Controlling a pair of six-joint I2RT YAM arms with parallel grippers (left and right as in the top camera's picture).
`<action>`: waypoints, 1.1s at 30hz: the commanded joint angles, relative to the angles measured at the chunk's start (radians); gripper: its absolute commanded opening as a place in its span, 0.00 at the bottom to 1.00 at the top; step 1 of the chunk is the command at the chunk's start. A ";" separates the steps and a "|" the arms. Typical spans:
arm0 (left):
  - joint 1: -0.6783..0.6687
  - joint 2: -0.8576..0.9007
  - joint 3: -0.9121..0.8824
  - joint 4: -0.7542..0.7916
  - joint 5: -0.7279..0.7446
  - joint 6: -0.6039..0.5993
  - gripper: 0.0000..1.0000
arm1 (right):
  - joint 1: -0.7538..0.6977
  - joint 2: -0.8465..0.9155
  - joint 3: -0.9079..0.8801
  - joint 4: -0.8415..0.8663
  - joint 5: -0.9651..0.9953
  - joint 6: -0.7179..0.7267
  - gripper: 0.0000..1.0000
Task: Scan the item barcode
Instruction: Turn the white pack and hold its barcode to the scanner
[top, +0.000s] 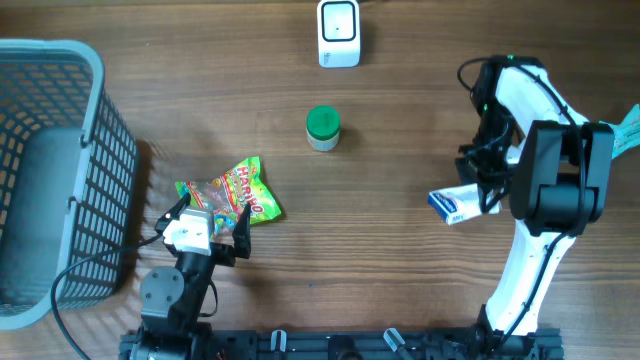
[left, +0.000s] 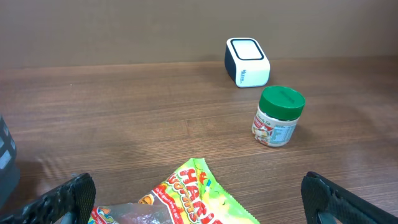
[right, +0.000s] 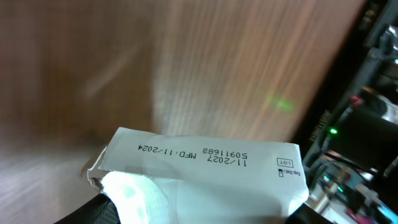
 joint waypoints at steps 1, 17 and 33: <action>-0.005 -0.004 -0.007 0.003 -0.005 -0.009 1.00 | -0.022 0.005 -0.070 -0.008 -0.029 -0.020 0.63; -0.005 -0.004 -0.007 0.003 -0.005 -0.009 1.00 | -0.022 0.007 -0.044 0.013 -0.122 -0.284 0.62; -0.005 -0.004 -0.007 0.003 -0.005 -0.010 1.00 | 0.185 -0.014 0.517 0.521 -0.416 -0.331 0.59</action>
